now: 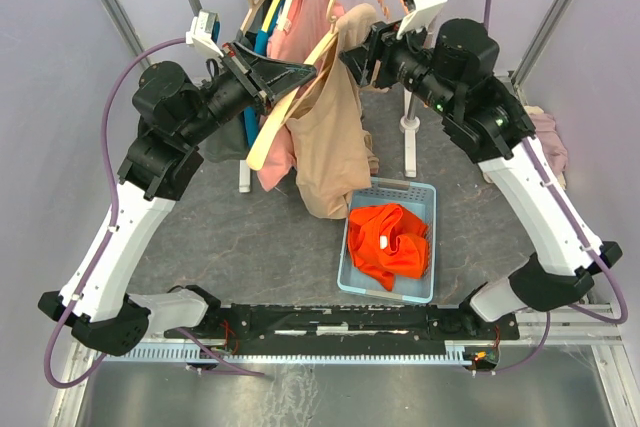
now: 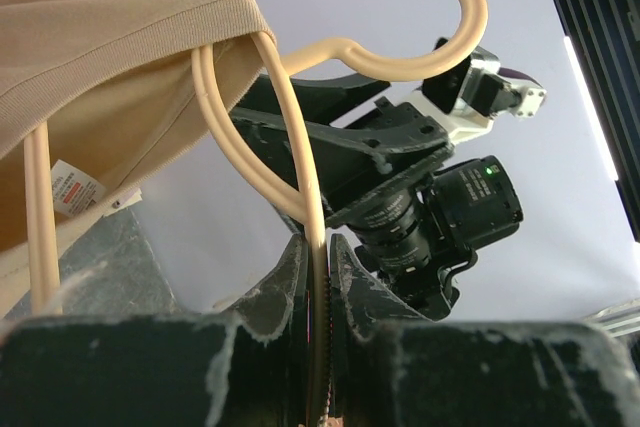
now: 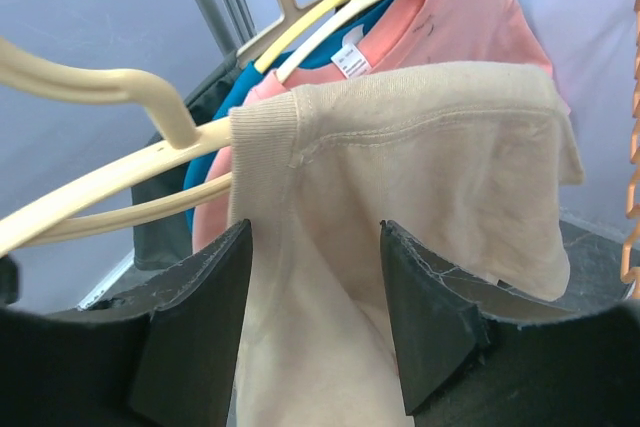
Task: Remove the t-shirt from the hanger
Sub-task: Remove the T-shirt from the hanger, then place the hanger on the clothesline, then place the T-shirt in the bin.
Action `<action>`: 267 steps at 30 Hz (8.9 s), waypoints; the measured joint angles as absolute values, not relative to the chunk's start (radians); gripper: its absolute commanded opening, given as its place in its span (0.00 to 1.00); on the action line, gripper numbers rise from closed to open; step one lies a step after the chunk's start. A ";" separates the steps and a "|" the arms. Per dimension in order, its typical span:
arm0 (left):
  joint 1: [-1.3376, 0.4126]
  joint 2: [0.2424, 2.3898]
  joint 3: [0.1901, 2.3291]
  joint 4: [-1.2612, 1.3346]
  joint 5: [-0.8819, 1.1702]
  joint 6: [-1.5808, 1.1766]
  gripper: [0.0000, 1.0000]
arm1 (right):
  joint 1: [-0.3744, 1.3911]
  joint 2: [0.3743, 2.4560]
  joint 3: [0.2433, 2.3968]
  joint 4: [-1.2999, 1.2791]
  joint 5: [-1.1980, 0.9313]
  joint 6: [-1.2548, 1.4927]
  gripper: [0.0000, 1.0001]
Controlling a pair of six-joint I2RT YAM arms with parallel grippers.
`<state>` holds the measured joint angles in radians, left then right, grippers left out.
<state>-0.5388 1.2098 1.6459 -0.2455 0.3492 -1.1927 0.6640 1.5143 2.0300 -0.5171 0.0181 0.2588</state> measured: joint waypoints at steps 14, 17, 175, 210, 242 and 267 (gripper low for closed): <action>-0.539 1.210 1.646 -0.245 0.350 -1.194 0.03 | 0.664 1.493 2.027 -0.509 -0.011 0.292 0.62; -0.539 1.210 1.646 -0.244 0.350 -1.194 0.03 | 0.664 1.515 2.027 -0.508 -0.023 0.298 0.61; -0.500 1.802 1.795 0.261 0.141 -1.269 0.55 | 0.567 1.276 2.138 -0.334 0.136 0.011 0.01; -0.435 1.459 1.605 0.044 0.189 -1.265 0.71 | 0.567 1.049 1.967 -0.421 -0.093 0.191 0.01; -0.433 1.308 1.649 -0.194 0.239 -1.126 0.71 | 0.567 0.781 1.218 -0.830 -0.158 0.272 0.01; -0.433 1.279 1.800 -0.447 0.237 -0.947 0.71 | 0.741 1.080 0.889 -0.817 0.017 0.365 0.01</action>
